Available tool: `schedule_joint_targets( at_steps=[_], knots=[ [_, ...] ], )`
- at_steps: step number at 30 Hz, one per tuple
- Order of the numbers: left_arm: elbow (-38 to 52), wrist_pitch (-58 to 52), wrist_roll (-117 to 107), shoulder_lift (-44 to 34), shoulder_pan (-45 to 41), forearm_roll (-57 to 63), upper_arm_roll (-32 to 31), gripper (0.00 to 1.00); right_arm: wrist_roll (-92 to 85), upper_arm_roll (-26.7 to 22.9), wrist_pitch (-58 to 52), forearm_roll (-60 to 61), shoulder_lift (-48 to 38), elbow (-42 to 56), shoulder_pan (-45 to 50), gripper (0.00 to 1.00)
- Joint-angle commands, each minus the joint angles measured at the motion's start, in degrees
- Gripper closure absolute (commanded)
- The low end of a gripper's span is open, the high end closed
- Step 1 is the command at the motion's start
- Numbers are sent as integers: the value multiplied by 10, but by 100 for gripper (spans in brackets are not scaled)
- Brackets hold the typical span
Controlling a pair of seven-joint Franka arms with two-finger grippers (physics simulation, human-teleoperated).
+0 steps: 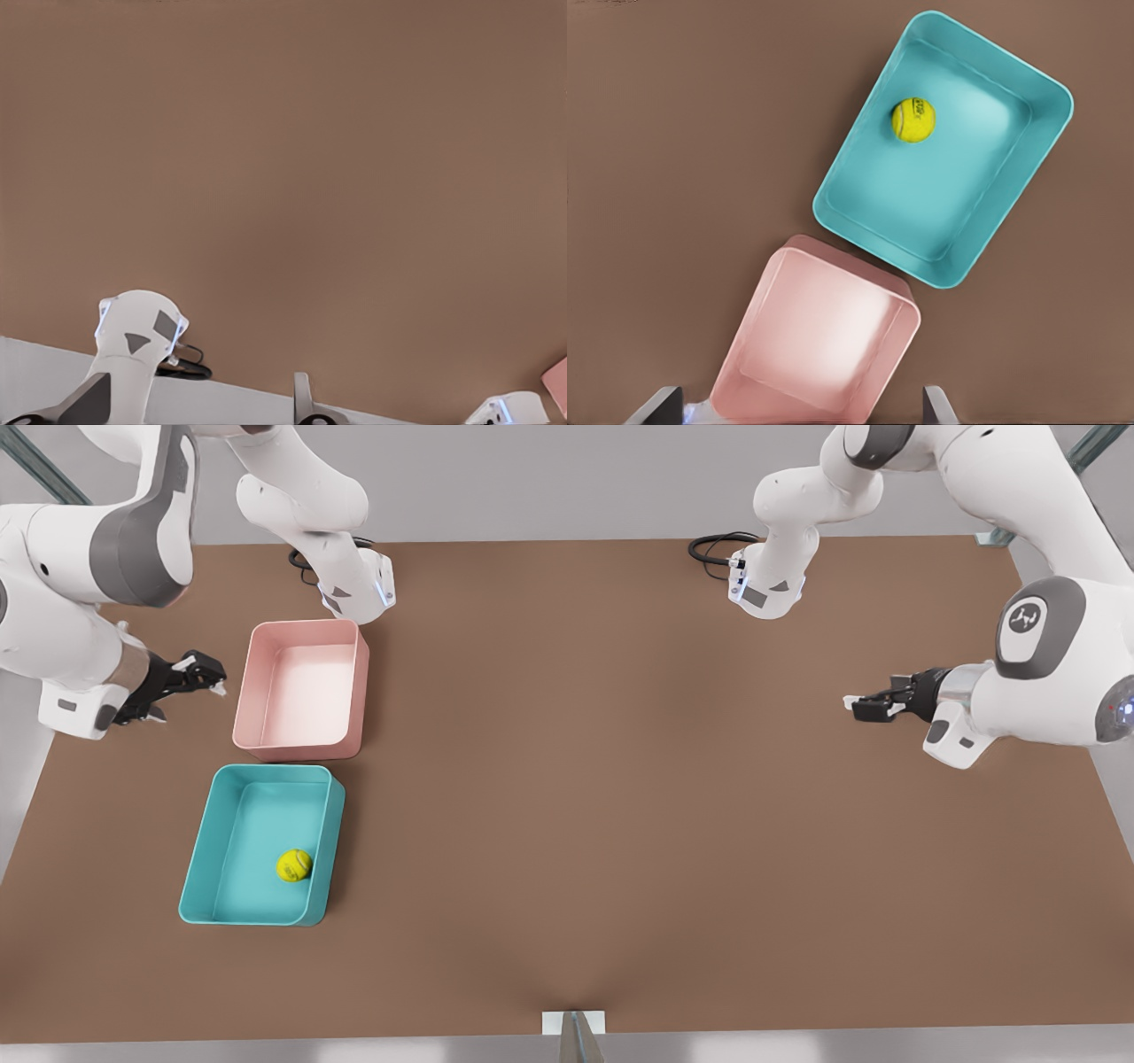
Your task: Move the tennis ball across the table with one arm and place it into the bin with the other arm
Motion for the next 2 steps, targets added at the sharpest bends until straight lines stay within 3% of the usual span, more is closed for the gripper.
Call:
schedule_joint_targets(
  at_steps=[1, 2],
  knots=[
    [-1, 47, 1, -1, 4, 32, -15, 0, 356, 0, -42, 9, -4, -3, 16, 0],
    [-2, 93, 3, -2, 3, 32, -18, 0, 356, 0, -42, 9, -9, -9, 16, 0]
  ],
)
